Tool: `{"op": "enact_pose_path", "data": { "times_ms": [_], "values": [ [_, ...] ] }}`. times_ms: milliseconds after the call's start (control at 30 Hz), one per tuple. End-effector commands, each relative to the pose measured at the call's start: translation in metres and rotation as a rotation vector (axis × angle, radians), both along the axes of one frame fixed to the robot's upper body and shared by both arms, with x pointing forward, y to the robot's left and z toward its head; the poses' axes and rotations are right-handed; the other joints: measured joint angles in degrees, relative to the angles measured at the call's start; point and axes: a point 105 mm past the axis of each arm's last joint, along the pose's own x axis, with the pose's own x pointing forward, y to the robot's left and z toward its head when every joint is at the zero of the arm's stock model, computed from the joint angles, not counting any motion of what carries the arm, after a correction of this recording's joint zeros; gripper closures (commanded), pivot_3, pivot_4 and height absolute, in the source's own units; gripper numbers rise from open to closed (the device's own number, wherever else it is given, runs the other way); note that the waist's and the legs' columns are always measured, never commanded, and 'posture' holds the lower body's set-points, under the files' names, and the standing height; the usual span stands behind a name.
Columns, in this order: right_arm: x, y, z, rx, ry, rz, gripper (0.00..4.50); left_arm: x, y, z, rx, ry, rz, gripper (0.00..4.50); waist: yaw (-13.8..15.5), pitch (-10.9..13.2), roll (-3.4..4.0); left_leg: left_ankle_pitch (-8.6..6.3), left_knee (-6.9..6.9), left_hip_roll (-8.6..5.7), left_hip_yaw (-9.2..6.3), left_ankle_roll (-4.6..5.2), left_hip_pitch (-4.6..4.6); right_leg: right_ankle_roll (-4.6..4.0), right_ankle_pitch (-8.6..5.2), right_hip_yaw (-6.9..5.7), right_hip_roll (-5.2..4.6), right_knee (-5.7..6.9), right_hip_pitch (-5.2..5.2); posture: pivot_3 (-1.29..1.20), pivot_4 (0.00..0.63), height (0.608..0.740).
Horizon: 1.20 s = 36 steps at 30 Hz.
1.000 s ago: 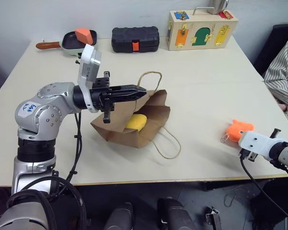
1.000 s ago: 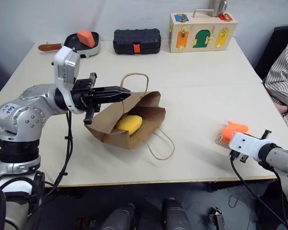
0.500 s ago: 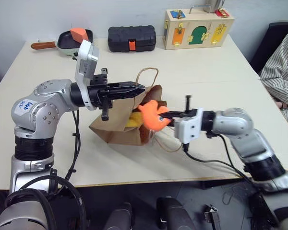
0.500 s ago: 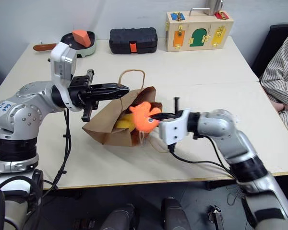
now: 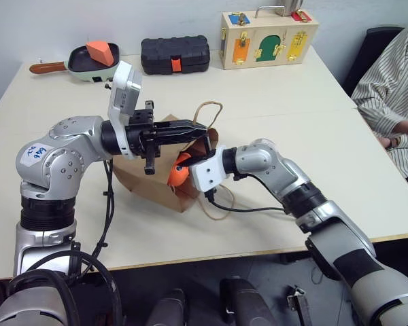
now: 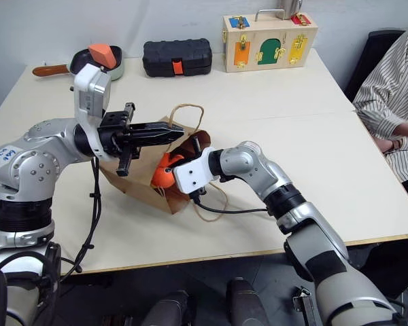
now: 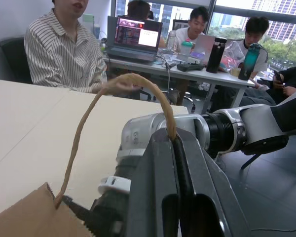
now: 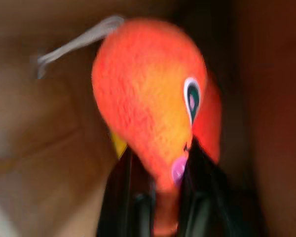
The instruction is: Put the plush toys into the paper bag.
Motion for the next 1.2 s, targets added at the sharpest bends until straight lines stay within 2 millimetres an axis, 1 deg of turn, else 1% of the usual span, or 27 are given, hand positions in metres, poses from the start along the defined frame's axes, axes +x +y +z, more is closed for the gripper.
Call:
{"op": "enact_pose_path", "data": {
  "times_ms": [33,100,167,200,300,367,467,567,667,700,733,800,900,967,1000,1133,1167,1200],
  "values": [
    [0.002,0.011,0.020,0.118,-0.011,-0.013,2.75,-0.008,0.002,0.009,-0.023,-0.046,-0.015,4.50,-0.24,0.00,0.00,0.00,-0.01,0.00,0.00,0.00,0.00,0.00,0.00,-0.01,0.00,0.00,-0.01,0.00,0.150,0.740],
    [-0.002,0.012,0.028,0.175,0.013,-0.008,2.03,-0.007,0.002,0.008,-0.024,-0.044,-0.007,4.50,-0.60,0.00,0.00,0.00,-0.01,0.00,0.00,0.00,0.00,0.00,0.00,-0.02,0.00,0.00,-0.02,0.00,0.150,0.740],
    [-0.008,0.004,0.033,0.204,0.035,0.001,1.34,-0.005,0.003,0.008,-0.026,-0.045,0.002,4.50,-0.78,0.00,0.01,0.00,-0.01,0.01,-0.02,-0.01,0.00,0.00,0.00,-0.03,0.00,0.02,-0.02,0.00,0.150,0.740],
    [-0.013,-0.004,0.035,0.216,0.052,0.003,1.00,-0.004,0.003,0.008,-0.027,-0.045,0.007,4.50,-0.76,0.00,0.01,0.00,0.00,0.01,-0.07,-0.01,0.00,0.00,0.00,-0.04,0.00,0.06,-0.02,0.00,0.150,0.740],
    [-0.032,-0.035,0.043,0.247,0.126,-0.019,0.04,0.000,0.004,0.008,-0.030,-0.042,0.018,4.50,-0.11,0.00,0.01,0.00,0.02,-0.03,-0.22,0.00,-0.02,0.00,0.00,-0.05,-0.03,0.12,0.00,0.00,0.150,0.740],
    [-0.043,-0.053,0.045,0.262,0.185,-0.054,0.04,0.001,0.004,0.007,-0.031,-0.041,0.021,4.50,0.37,0.00,0.00,-0.01,0.04,-0.04,-0.23,0.01,-0.06,0.00,0.00,-0.03,-0.04,0.09,0.01,0.00,0.150,0.740],
    [-0.062,-0.085,0.042,0.268,0.291,-0.121,0.04,0.002,0.004,0.006,-0.035,-0.037,0.025,4.50,0.79,0.00,0.01,-0.02,-0.05,-0.05,-0.18,0.01,-0.11,0.00,0.00,0.00,-0.04,-0.05,0.03,0.00,0.150,0.740],
    [-0.072,-0.114,0.039,0.320,0.400,-0.256,0.04,0.003,0.004,0.004,-0.035,-0.032,0.023,4.50,1.63,0.00,0.00,-0.02,-0.09,-0.04,-0.14,0.01,-0.11,0.00,0.00,0.06,-0.03,-0.07,0.04,0.00,0.150,0.740],
    [-0.073,-0.142,0.026,0.431,0.666,-0.486,0.04,0.003,0.003,0.004,-0.036,-0.032,0.018,4.50,1.99,0.00,0.00,-0.02,-0.07,-0.05,-0.04,0.03,-0.12,0.00,0.00,0.18,-0.02,-0.11,0.04,0.00,0.150,0.740],
    [-0.078,-0.153,0.017,0.463,0.778,-0.556,0.04,0.003,0.002,0.005,-0.036,-0.033,0.014,4.50,2.03,0.00,0.00,-0.02,-0.03,-0.04,-0.04,0.03,-0.11,0.00,0.00,0.18,-0.03,-0.08,0.04,0.00,0.150,0.740],
    [-0.083,-0.159,0.012,0.476,0.820,-0.591,0.04,0.003,0.002,0.005,-0.036,-0.033,0.010,4.50,2.24,0.00,0.00,-0.02,-0.02,-0.04,-0.04,0.03,-0.11,0.00,0.00,0.18,-0.03,-0.06,0.05,0.00,0.150,0.740],
    [-0.088,-0.162,0.011,0.498,0.828,-0.618,0.04,0.003,0.002,0.005,-0.033,-0.034,0.006,4.50,2.75,0.00,0.00,-0.03,-0.04,-0.04,-0.05,0.04,-0.10,0.00,0.00,0.18,-0.03,-0.10,0.06,0.00,0.150,0.740],
    [-0.087,-0.153,0.015,0.462,0.764,-0.601,0.04,0.004,0.002,0.005,-0.035,-0.034,0.007,4.50,2.73,0.00,0.00,-0.03,-0.05,-0.07,0.05,0.05,-0.10,0.00,0.00,0.29,-0.03,-0.14,0.04,0.00,0.150,0.740],
    [-0.076,-0.150,0.015,0.406,0.652,-0.613,0.04,0.004,0.001,0.005,-0.036,-0.036,0.007,4.50,2.73,0.00,0.00,-0.03,-0.05,-0.07,0.04,0.05,-0.04,0.00,0.00,0.29,-0.02,-0.25,0.04,0.00,0.150,0.740],
    [-0.072,-0.147,0.012,0.386,0.631,-0.611,0.04,0.004,0.001,0.005,-0.038,-0.037,0.007,4.50,2.86,0.00,0.00,-0.03,-0.06,-0.07,0.05,0.05,-0.04,0.00,0.00,0.29,-0.02,-0.26,0.04,0.00,0.150,0.740],
    [-0.044,-0.130,0.006,0.433,0.647,-0.629,0.04,0.004,0.001,0.005,-0.034,-0.040,0.005,4.50,3.13,0.00,0.00,-0.03,-0.06,-0.08,0.04,0.05,-0.04,0.00,0.00,0.28,-0.02,-0.31,0.04,0.00,0.150,0.740],
    [-0.040,-0.127,0.004,0.435,0.650,-0.632,0.04,0.004,0.001,0.004,-0.034,-0.040,0.005,4.50,3.16,0.00,0.00,-0.03,-0.06,-0.08,0.05,0.05,-0.04,0.00,0.00,0.28,-0.02,-0.30,0.04,0.00,0.150,0.740],
    [-0.031,-0.123,-0.001,0.434,0.662,-0.643,0.04,0.004,0.001,0.005,-0.034,-0.042,0.006,4.50,3.17,0.00,0.00,-0.03,-0.06,-0.09,0.05,0.05,-0.04,0.00,0.00,0.28,-0.03,-0.30,0.03,0.00,0.150,0.740]
  ]
}}
